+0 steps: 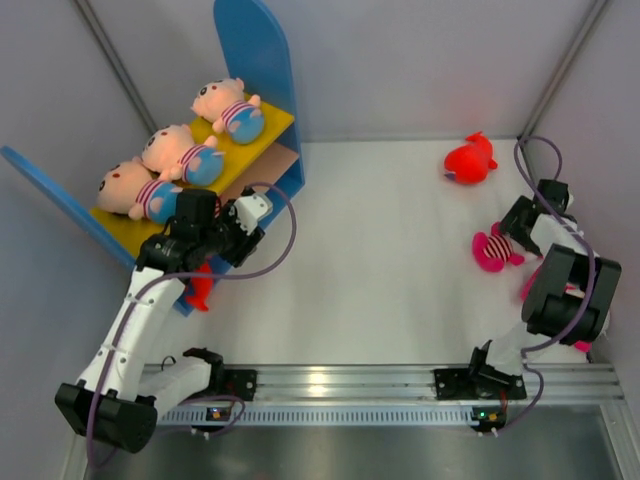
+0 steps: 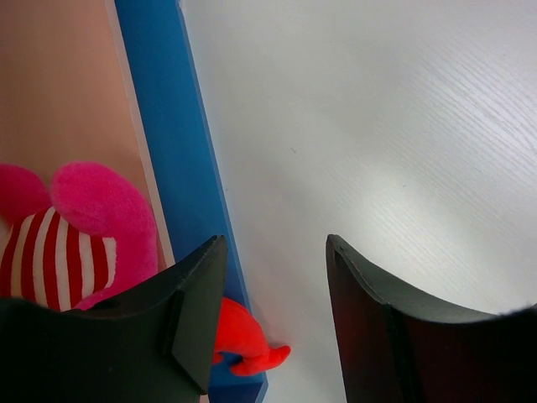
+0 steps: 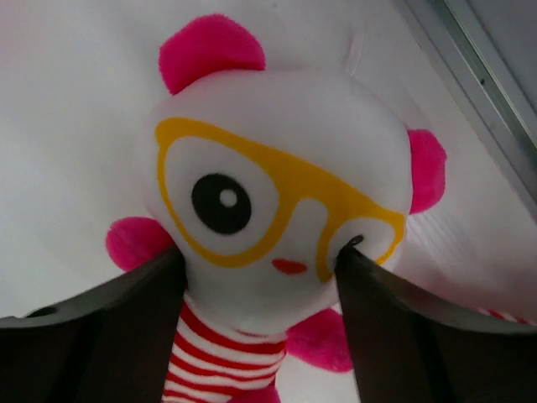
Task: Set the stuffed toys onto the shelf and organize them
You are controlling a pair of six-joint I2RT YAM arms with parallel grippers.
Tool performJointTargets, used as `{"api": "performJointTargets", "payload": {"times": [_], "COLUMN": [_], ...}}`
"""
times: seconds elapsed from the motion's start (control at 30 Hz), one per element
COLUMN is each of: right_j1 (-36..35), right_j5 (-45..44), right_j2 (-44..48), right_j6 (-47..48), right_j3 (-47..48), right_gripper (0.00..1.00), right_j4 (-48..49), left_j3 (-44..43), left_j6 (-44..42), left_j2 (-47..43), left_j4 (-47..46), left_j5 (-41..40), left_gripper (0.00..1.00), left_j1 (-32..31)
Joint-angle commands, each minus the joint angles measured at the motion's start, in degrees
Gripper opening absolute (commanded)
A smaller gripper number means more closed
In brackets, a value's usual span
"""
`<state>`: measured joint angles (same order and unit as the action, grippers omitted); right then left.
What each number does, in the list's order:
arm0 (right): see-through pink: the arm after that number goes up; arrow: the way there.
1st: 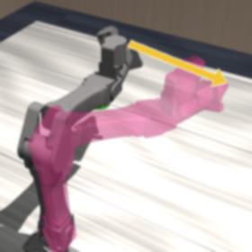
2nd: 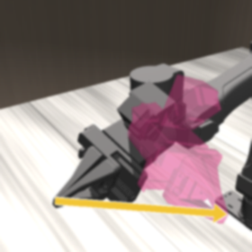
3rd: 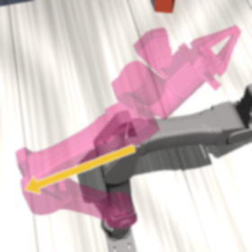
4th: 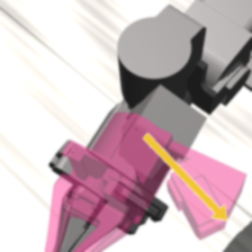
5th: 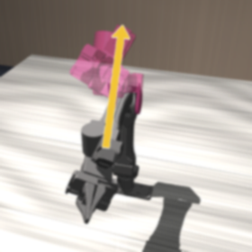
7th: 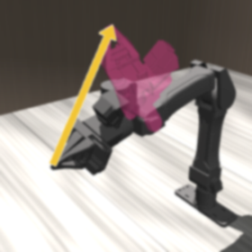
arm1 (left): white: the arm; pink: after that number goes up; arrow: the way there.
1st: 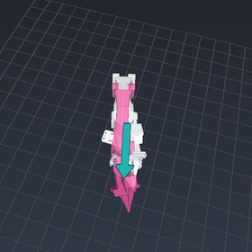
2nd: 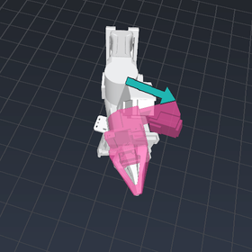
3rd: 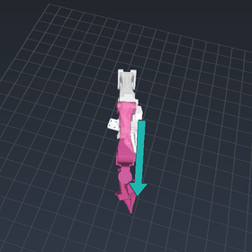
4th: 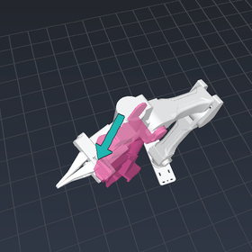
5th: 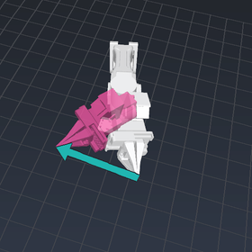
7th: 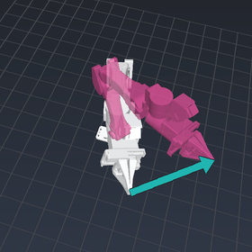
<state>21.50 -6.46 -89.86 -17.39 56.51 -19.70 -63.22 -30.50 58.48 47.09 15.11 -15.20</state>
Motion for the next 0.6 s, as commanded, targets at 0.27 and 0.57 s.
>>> {"api": "performJointTargets", "payload": {"times": [0.27, 0.57], "right_j1": [0.04, -26.87], "right_j5": [9.89, 11.11], "right_j2": [0.9, 14.89], "right_j6": [2.88, -0.62], "right_j3": [3.43, 12.12], "right_gripper": [0.0, 0.0], "right_j4": [0.9, -13.96], "left_j3": [-7.08, -12.28], "left_j6": [4.57, -1.13], "left_j2": [2.86, 6.73], "left_j4": [3.17, 5.91], "left_j5": [-0.18, 0.97], "left_gripper": [0.54, 0.59], "left_j1": [-10.71, -22.32]}}
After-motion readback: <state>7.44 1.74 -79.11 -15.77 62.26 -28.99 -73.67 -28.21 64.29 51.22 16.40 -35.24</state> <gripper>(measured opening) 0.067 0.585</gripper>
